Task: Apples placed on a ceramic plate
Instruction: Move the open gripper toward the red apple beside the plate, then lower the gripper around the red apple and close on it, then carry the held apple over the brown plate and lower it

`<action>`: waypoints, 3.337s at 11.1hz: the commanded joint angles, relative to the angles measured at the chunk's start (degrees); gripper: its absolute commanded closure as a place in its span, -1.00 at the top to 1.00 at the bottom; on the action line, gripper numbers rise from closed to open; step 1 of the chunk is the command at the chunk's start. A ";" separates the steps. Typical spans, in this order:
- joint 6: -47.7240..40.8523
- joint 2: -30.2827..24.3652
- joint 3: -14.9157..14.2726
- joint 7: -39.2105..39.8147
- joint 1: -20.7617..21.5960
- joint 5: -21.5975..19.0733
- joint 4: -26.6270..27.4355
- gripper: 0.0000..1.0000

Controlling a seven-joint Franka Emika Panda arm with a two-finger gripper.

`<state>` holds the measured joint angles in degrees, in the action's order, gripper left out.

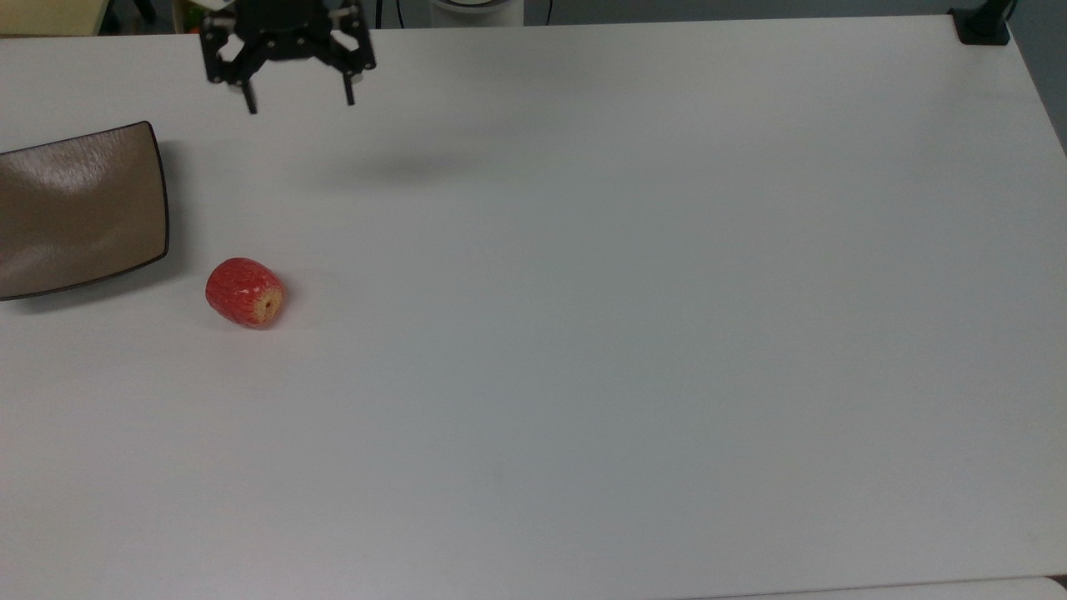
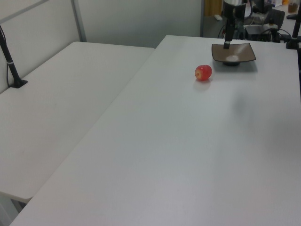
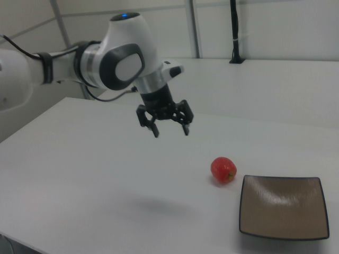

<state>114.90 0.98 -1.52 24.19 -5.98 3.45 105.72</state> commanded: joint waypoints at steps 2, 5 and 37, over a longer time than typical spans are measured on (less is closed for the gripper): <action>9.54 4.29 -0.15 16.11 -1.14 8.22 -0.34 1.00; 16.82 9.03 -0.15 21.15 -1.84 17.08 -0.69 1.00; 29.51 17.93 -0.23 20.11 -7.37 18.35 -4.65 0.13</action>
<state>144.04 22.79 -1.68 44.57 -11.68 23.12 98.92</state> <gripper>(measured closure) 0.308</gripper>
